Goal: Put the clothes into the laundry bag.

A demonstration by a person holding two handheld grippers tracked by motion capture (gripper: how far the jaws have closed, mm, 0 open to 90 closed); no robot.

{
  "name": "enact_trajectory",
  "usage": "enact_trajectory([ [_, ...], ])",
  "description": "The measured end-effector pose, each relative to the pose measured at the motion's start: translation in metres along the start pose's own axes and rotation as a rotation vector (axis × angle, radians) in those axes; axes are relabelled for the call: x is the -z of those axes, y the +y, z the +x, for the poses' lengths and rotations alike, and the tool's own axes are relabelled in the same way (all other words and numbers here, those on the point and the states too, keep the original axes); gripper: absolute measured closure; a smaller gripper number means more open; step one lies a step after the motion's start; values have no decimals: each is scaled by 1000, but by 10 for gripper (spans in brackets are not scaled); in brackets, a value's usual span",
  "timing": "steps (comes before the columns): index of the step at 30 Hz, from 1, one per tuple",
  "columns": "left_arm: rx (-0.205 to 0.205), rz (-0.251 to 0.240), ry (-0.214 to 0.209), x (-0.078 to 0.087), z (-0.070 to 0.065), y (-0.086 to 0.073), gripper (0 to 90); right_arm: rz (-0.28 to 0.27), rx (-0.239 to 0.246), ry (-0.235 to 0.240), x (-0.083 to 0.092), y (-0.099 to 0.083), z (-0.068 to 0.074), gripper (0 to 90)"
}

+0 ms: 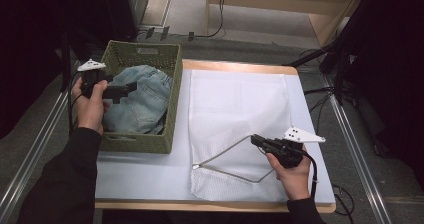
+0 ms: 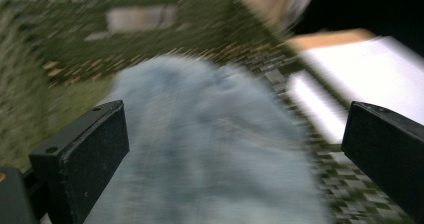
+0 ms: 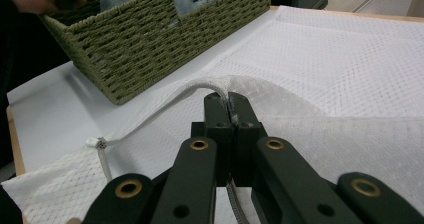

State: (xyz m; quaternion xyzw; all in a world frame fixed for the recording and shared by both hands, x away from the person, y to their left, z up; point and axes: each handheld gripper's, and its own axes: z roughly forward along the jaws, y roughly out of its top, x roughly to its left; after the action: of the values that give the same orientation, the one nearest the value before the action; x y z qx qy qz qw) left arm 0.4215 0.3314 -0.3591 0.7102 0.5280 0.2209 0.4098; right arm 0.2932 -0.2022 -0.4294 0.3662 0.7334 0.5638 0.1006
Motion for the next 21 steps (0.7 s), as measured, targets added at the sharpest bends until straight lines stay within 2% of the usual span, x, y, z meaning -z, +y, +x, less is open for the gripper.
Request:
enact_trajectory([
  [2, 5, 21, 8, -15, 6, -3, 0, 0, -2, 2, 0, 0, -1, 900],
  [4, 15, 64, 9, -25, 8, -6, 0, 1, -4, 2, 0, -1, -1, 900],
  [7, 5, 109, 4, -39, 9, -9, 0, 1, -2, 2, 0, -1, -1, 900],
  [8, -18, 120, 1, -43, 10, -11, 0, 1, -1, 2, 0, -1, -1, 900],
  [10, -97, 176, 40, -52, 12, -18, 0, 6, -1, 2, -1, -1, -1, 900],
  [11, -118, 207, 45, -57, 14, -22, 0, 8, -6, 3, -1, -2, -1, 900],
  [15, -138, 274, 16, -68, 18, -32, 0, 10, -1, 1, -1, -2, 0, 900],
  [17, -164, 335, 20, -75, 17, -41, 0, 9, 2, -1, 0, -2, 0, 900],
  [21, -146, 361, 47, -79, 14, -42, 0, 4, 3, -3, 2, -2, 0, 900],
])
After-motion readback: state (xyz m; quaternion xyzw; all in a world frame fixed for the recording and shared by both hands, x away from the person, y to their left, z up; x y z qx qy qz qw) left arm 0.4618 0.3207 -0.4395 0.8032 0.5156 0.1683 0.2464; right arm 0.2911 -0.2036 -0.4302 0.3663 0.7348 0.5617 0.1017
